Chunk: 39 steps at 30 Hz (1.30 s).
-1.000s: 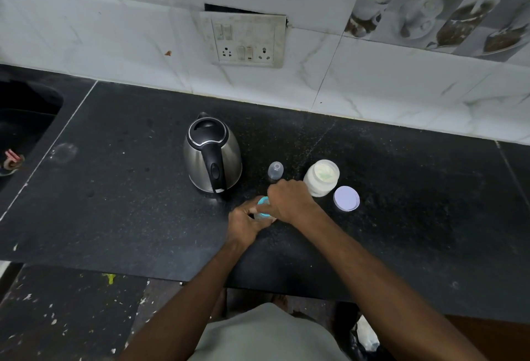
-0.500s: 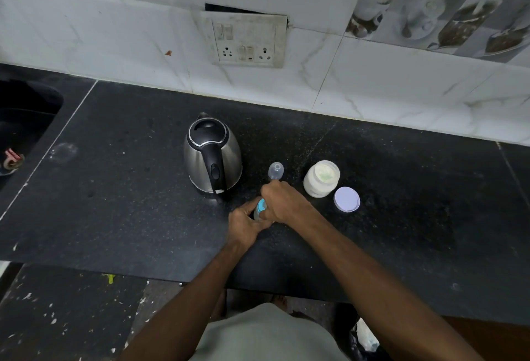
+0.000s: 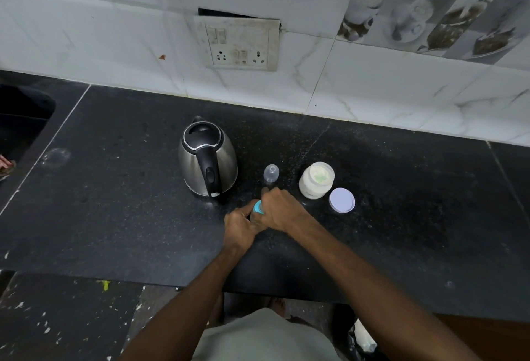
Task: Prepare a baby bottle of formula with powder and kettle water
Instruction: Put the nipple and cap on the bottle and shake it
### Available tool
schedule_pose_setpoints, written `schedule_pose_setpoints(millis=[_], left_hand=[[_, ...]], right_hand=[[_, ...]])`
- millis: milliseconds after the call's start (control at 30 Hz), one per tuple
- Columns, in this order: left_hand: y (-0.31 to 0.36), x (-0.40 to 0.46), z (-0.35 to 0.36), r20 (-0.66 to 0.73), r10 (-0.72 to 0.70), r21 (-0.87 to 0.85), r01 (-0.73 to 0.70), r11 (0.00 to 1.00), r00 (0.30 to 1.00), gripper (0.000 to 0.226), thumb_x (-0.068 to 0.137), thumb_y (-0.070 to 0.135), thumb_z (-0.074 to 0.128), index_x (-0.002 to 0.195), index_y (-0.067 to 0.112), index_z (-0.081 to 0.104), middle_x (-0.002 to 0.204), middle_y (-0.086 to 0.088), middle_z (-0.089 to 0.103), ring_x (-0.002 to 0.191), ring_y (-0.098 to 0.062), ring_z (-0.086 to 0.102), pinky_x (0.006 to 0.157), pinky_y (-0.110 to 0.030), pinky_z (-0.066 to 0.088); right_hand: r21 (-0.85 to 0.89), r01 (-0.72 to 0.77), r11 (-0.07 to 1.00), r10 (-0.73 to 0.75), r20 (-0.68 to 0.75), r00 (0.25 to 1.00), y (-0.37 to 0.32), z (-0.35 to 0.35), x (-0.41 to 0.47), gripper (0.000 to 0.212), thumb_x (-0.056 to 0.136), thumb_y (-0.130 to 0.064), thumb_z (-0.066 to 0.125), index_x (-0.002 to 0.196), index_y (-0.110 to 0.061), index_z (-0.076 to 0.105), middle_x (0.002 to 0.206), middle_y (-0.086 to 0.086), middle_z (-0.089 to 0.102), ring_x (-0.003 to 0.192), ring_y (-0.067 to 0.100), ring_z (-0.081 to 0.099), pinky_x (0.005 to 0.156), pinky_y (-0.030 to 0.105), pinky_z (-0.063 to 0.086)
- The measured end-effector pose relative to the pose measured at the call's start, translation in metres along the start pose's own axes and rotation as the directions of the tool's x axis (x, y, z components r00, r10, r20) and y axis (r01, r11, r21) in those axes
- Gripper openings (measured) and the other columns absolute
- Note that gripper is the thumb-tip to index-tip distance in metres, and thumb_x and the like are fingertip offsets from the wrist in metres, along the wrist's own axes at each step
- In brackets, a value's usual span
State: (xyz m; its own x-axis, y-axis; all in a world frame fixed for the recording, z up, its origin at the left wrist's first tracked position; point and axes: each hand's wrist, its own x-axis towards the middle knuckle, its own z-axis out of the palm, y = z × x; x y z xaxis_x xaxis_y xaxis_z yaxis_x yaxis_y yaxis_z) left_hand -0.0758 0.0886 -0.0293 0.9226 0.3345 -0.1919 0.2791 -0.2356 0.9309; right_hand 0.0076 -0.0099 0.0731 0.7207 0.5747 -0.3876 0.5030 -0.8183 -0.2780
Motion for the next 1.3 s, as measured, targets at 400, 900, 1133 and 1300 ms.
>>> schedule_pose_setpoints(millis=[400,900,1133,1300], left_hand=[[0.002,0.001,0.003,-0.021,-0.043,0.069,0.044,0.997,0.999,0.025,0.074,0.014,0.092,0.094,0.020,0.079,0.073,0.008,0.076,0.069,-0.004,0.071,0.070,-0.026,0.058],[-0.011,0.002,0.009,-0.123,-0.110,0.159,0.129,0.979,0.986,0.009,0.076,0.007,0.081,0.082,0.012,0.076,0.072,-0.003,0.073,0.066,-0.020,0.071,0.061,-0.036,0.058],[-0.006,0.004,0.008,-0.072,-0.156,0.126,0.164,0.978,0.985,0.031,0.078,0.025,0.091,0.105,0.014,0.078,0.097,0.002,0.078,0.083,-0.009,0.071,0.074,-0.022,0.055],[-0.005,0.005,0.005,-0.042,-0.095,0.146,0.101,0.984,0.995,0.060,0.074,0.024,0.095,0.130,0.019,0.073,0.114,0.015,0.071,0.105,-0.002,0.067,0.086,0.002,0.043]], right_hand=[[0.231,-0.217,0.948,0.233,-0.043,0.971,-0.003,0.010,0.002,0.049,0.085,-0.041,0.073,0.110,0.000,0.062,0.113,0.019,0.067,0.106,0.037,0.066,0.077,0.037,0.050],[0.508,-0.409,0.758,0.514,-0.080,0.854,-0.016,0.027,0.010,0.045,0.079,-0.048,0.071,0.089,-0.004,0.068,0.087,0.013,0.074,0.078,0.031,0.075,0.073,0.042,0.064],[0.471,-0.411,0.781,0.304,0.289,0.908,0.002,-0.019,0.005,0.097,0.066,-0.090,0.066,0.107,-0.002,0.063,0.064,0.012,0.076,0.057,0.021,0.077,0.067,0.037,0.067],[0.610,-0.205,0.766,0.121,0.175,0.977,0.037,-0.071,0.031,0.077,0.078,-0.075,0.072,0.128,-0.019,0.057,0.090,0.010,0.078,0.069,0.017,0.078,0.061,0.032,0.064]])
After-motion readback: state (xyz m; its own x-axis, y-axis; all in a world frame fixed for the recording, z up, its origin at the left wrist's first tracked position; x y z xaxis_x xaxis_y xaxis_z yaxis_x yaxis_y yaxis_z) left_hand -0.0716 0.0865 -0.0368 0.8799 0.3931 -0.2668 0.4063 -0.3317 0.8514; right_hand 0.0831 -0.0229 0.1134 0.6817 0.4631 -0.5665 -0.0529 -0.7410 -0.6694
